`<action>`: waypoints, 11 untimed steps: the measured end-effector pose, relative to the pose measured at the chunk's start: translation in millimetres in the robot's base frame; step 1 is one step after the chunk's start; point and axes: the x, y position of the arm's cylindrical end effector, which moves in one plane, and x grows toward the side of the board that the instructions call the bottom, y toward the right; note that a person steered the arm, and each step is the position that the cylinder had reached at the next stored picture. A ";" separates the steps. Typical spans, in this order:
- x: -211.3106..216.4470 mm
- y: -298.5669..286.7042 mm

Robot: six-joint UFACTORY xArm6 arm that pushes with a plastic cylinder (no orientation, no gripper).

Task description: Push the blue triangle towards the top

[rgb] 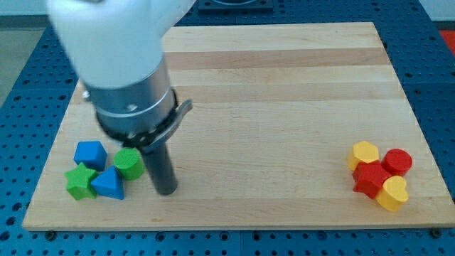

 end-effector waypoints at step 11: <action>-161.2 -88.7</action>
